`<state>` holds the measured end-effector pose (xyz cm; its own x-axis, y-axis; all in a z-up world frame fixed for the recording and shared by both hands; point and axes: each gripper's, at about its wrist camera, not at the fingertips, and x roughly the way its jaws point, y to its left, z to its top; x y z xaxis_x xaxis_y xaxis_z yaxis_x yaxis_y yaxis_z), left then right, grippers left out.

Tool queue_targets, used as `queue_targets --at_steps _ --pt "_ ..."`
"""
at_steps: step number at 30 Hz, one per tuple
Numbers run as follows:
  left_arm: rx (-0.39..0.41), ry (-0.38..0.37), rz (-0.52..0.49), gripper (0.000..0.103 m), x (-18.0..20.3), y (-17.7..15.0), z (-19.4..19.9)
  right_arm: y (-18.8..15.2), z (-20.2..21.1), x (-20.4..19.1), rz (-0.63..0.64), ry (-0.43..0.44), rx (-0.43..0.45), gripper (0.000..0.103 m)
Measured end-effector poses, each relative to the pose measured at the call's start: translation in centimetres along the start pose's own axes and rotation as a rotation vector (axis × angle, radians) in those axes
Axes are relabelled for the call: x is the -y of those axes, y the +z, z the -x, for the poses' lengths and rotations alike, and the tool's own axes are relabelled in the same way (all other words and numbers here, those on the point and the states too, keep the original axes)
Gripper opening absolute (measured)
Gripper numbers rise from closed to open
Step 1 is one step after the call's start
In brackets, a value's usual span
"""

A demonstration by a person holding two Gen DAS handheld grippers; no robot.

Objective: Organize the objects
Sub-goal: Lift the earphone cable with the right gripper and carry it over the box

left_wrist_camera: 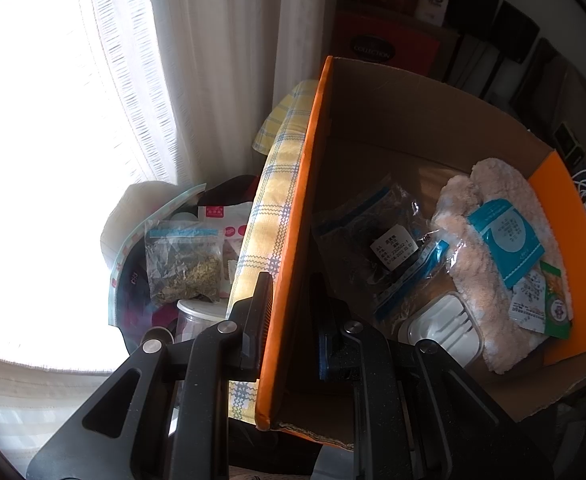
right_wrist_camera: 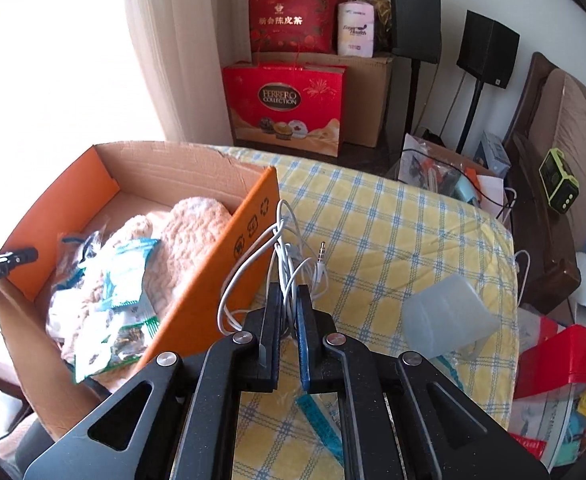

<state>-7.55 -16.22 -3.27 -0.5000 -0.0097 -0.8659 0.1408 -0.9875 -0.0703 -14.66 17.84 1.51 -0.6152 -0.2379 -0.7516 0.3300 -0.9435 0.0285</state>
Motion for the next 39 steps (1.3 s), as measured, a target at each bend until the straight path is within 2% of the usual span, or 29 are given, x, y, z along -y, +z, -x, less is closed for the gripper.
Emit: queue_targets --at_steps 5,10,18,25,34,39 --pt "0.001 -0.003 0.001 0.016 0.3 0.0 -0.1 2.1 3.8 -0.8 -0.021 -0.014 0.078 0.006" --pt "0.001 -0.006 0.002 0.016 0.4 0.1 -0.2 3.6 6.3 -2.1 -0.020 -0.018 0.120 0.005" --pt "0.003 -0.010 0.005 0.016 0.4 0.3 -0.6 6.0 8.9 -5.6 -0.016 0.073 0.167 0.005" --pt "0.003 -0.010 0.005 0.016 0.6 0.4 -0.8 6.3 7.1 -10.6 0.033 0.155 0.141 0.005" --pt "0.003 -0.009 0.007 0.016 0.3 0.2 -0.7 4.7 2.9 -16.1 0.042 0.296 0.065 0.005" --pt "0.002 -0.012 0.007 0.016 0.3 0.2 -0.8 3.8 0.5 -18.7 0.045 0.338 0.017 0.006"
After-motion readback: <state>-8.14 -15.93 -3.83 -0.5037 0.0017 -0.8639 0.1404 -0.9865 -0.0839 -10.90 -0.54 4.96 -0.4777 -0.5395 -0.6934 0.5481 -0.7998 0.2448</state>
